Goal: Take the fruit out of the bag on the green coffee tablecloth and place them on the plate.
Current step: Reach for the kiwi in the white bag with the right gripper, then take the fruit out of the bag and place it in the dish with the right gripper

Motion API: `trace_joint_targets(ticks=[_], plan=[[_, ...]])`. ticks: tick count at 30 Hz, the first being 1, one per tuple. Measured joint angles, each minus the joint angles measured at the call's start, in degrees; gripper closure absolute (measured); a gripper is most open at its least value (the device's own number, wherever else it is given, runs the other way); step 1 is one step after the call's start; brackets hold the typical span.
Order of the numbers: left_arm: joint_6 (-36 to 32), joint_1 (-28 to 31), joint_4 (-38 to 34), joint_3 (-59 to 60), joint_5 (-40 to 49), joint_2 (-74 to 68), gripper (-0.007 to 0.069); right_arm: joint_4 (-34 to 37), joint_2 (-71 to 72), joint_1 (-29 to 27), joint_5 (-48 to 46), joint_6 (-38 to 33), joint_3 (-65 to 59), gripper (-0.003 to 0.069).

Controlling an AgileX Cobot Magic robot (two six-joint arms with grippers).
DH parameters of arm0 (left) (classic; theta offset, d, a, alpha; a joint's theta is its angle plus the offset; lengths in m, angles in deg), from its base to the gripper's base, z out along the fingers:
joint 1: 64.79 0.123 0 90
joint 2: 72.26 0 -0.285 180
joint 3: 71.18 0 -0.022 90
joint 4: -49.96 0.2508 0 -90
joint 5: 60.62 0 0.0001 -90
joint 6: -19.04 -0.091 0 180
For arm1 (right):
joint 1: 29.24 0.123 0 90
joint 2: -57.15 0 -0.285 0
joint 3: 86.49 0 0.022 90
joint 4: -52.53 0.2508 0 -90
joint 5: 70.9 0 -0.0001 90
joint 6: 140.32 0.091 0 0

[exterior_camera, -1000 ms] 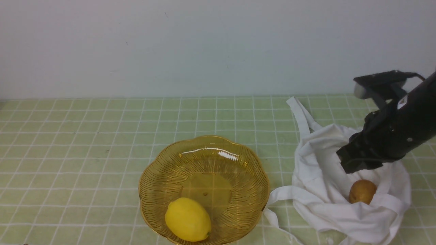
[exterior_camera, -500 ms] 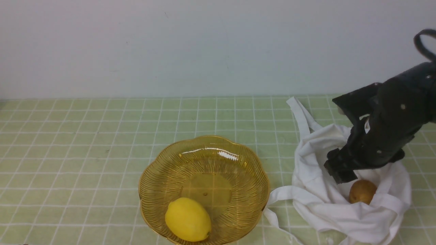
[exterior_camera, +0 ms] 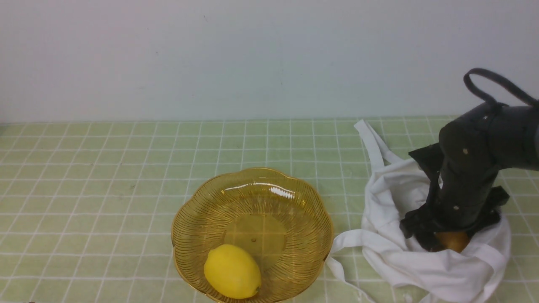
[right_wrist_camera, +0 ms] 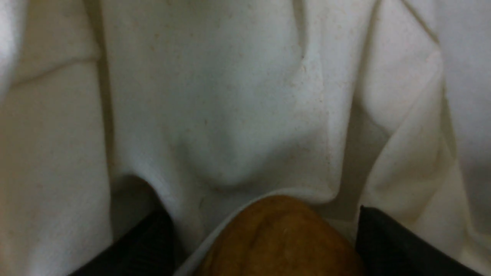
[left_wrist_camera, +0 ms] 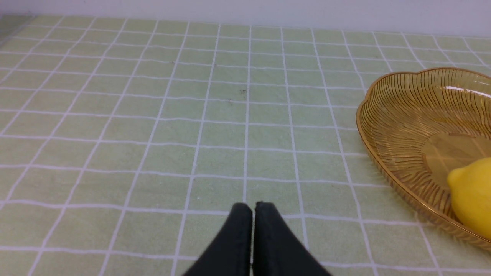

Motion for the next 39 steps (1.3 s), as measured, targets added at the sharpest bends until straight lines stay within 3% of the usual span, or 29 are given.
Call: trace_joint_targets(ticks=[7, 9, 30, 35, 39], plan=[[0.0, 0.0, 0.0, 0.0, 0.0, 0.0, 0.0632, 0.0, -0.6, 0.0, 0.1, 0.0, 0.0, 0.012], [0.0, 0.0, 0.0, 0.0, 0.0, 0.0, 0.0632, 0.0, -0.6, 0.0, 0.1, 0.1, 0.0, 0.0195], [0.0, 0.0, 0.0, 0.0, 0.0, 0.0, 0.0632, 0.0, 9.9, 0.0, -0.8, 0.0, 6.2, 0.0196], [0.0, 0.0, 0.0, 0.0, 0.0, 0.0, 0.0632, 4.5, 12.2, 1.8, 2.2, -3.3, 6.2, 0.0196], [0.0, 0.0, 0.0, 0.0, 0.0, 0.0, 0.0632, 13.6, 11.8, 6.0, 7.6, -9.8, 6.2, 0.0196]])
